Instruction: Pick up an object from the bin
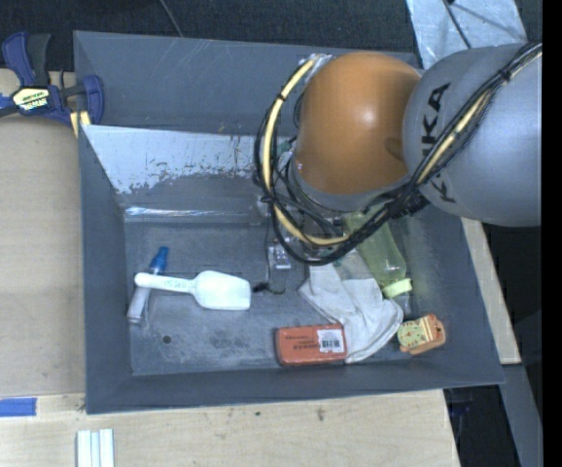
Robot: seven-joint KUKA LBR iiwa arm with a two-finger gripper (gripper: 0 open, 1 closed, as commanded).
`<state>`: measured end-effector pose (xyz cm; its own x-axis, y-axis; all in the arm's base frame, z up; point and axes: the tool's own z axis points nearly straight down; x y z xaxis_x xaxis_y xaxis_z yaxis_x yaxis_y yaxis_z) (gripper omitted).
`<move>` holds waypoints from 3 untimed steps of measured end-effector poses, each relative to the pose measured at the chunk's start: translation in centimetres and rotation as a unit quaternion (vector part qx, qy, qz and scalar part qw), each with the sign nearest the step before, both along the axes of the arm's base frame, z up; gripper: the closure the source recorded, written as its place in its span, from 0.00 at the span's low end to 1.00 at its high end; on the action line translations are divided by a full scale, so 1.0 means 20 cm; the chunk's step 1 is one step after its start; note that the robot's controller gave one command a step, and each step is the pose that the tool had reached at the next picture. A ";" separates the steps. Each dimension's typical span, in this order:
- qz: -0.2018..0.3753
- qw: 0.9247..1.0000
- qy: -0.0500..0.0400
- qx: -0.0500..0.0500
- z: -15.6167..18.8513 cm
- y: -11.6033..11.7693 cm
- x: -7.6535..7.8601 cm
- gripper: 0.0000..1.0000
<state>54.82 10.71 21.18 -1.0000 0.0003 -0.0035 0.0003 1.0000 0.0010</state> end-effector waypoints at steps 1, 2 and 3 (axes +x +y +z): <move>0.045 0.999 -0.002 0.000 -0.19 0.08 0.01 0.00; 0.087 0.996 -0.002 0.000 -0.53 0.11 0.02 0.00; 0.104 0.995 0.000 0.000 -0.62 0.16 0.05 1.00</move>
Offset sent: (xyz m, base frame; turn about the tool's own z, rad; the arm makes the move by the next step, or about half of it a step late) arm 0.0031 0.0255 -0.1320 -0.2009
